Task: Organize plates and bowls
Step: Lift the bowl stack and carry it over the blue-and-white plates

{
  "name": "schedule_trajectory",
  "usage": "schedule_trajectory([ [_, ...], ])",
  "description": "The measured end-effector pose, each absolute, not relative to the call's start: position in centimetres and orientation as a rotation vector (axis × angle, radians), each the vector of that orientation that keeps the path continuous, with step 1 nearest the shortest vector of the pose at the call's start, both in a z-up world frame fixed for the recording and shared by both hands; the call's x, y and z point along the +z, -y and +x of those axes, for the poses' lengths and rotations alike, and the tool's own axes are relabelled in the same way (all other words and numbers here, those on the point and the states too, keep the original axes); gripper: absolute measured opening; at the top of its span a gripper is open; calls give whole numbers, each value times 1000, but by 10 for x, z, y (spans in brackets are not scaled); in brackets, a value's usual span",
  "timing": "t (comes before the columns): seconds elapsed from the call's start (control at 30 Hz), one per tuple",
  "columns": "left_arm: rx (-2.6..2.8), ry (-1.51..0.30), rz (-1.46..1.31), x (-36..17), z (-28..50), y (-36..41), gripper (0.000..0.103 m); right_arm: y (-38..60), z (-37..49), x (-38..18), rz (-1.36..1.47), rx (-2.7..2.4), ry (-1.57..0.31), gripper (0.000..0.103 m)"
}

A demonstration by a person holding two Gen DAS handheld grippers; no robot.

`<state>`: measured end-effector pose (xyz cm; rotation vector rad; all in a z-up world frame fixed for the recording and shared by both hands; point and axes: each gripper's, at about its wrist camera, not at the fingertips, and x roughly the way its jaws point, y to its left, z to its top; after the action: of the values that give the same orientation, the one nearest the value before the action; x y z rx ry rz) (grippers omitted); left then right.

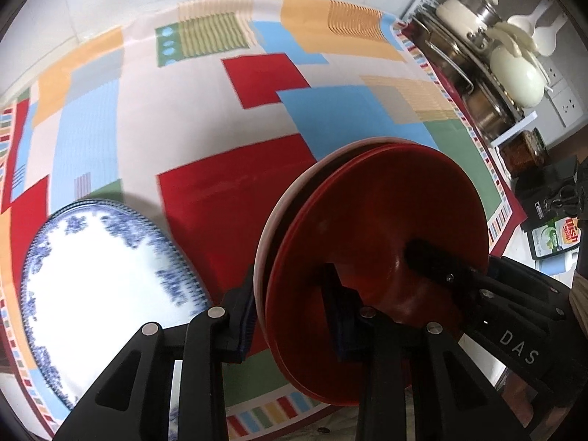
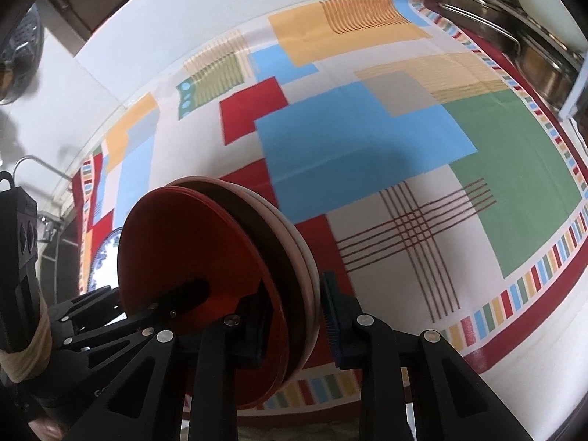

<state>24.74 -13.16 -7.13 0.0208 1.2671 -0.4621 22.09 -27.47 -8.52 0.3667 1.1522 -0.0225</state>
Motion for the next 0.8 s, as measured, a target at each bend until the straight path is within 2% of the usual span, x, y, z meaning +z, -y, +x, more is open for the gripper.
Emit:
schedule_trajectory([
  [0.4,-307,-1225,-83,-53,233,60,31,214,231,-62,270,121,-1146,27],
  [0.8,-99,-1222,-188,-55,210,-12,31,144,243,-72,200,335,-1223,27],
])
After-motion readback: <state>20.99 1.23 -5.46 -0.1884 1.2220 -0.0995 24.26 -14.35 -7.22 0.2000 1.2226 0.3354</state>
